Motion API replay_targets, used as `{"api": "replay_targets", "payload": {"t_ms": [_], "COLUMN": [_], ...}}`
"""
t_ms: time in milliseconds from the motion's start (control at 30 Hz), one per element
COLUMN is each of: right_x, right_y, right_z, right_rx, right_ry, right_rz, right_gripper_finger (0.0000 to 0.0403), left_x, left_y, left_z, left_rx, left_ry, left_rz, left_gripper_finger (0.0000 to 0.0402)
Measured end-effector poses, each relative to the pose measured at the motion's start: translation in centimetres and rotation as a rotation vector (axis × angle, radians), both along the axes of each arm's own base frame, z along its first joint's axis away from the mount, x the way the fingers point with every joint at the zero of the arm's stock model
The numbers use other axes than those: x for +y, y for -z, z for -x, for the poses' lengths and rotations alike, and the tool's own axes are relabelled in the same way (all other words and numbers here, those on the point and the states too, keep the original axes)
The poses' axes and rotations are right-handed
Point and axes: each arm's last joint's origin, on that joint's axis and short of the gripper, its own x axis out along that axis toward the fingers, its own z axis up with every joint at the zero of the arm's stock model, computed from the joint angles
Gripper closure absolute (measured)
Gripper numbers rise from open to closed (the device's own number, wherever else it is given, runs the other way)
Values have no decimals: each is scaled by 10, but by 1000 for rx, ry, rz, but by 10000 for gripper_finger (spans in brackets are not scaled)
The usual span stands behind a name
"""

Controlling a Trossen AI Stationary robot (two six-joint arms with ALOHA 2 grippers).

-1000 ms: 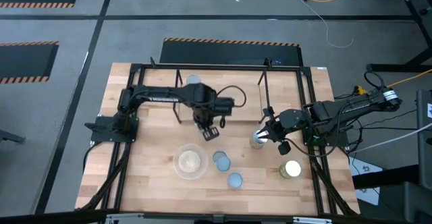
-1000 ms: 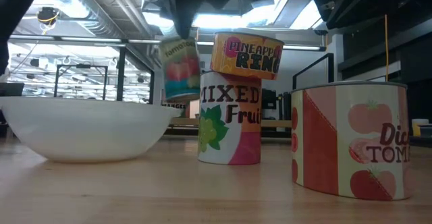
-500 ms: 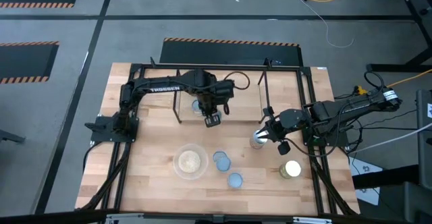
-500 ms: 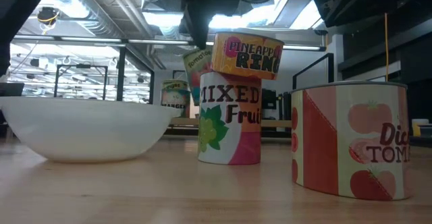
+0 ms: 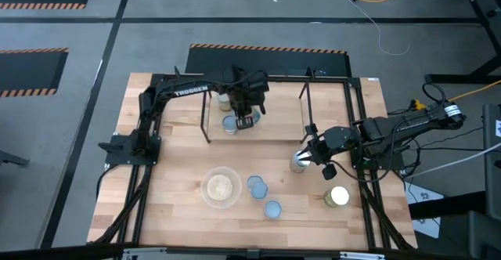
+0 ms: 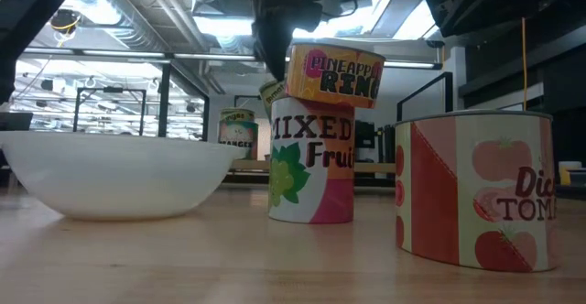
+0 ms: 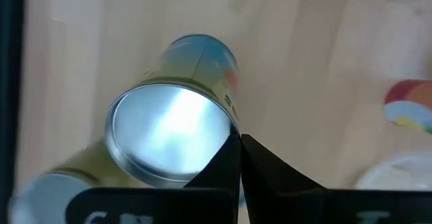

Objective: Pick and place cans onto a shelf
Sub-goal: Put the canned tomatoes on the shelf

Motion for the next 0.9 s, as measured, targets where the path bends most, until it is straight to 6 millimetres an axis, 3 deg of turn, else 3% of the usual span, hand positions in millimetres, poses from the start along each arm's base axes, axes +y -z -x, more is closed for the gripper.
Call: {"api": "replay_targets", "payload": {"t_ms": [400,900], "right_x": [0,0], "right_y": [0,-2], "right_z": [0,-1], "right_rx": [-1,-20], "right_ry": [0,0], "right_rz": [0,-5], "right_gripper_finger": [331,331], "left_x": [37,43], "left_y": [0,7], "left_z": [11,3], "left_rx": [16,-3], "left_ry": [26,72], "left_rz": [-82,-130], "left_gripper_finger": [401,401]}}
